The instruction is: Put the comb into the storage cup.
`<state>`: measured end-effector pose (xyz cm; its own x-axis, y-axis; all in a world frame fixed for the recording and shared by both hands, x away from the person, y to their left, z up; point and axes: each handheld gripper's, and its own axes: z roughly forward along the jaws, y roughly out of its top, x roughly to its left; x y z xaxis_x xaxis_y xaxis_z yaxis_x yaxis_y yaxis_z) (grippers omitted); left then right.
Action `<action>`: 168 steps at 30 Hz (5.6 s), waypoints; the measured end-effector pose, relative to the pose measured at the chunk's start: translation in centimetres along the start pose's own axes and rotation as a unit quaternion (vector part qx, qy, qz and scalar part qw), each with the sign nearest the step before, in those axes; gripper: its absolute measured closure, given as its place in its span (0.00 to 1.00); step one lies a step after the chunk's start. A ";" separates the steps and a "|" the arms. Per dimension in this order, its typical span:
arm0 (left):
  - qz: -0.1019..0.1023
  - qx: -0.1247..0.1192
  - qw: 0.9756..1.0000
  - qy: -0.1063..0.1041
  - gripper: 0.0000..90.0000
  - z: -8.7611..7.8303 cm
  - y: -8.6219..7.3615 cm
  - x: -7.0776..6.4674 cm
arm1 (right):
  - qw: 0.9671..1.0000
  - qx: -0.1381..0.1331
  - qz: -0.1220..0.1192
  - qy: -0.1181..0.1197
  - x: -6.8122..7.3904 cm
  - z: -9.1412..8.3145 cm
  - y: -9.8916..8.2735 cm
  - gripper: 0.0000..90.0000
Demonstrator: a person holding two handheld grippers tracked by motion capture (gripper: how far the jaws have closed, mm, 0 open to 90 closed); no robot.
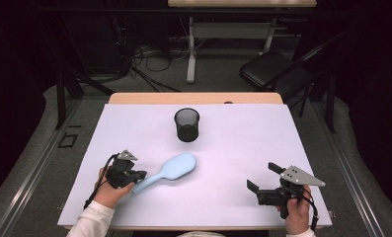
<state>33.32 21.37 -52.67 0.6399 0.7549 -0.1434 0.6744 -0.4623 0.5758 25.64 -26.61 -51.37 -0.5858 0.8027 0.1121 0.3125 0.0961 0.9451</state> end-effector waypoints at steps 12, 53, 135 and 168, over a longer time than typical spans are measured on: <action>-0.002 -0.021 1.000 0.005 0.93 -0.8 0.0 0.1 | 1.000 0.002 -0.001 0.001 0.0 0.0 0.0 0.00; -0.035 -0.127 0.991 0.001 0.41 -2.8 0.0 1.2 | 1.000 0.006 -0.004 -0.001 -0.1 0.0 -0.1 0.00; 0.086 0.005 0.996 0.001 0.01 -2.4 4.3 -0.9 | 1.000 0.012 -0.001 0.003 -0.1 0.4 -0.3 0.00; 0.099 0.097 0.990 -0.007 0.03 0.6 5.2 -0.7 | 1.000 0.018 0.000 0.009 0.0 0.6 -0.4 0.00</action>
<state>36.54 18.15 -50.04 0.7704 0.6352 -0.0556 0.5929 -0.6816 0.4289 26.02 -26.30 -51.90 -0.5991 0.7919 0.1183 0.3395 0.1175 0.9332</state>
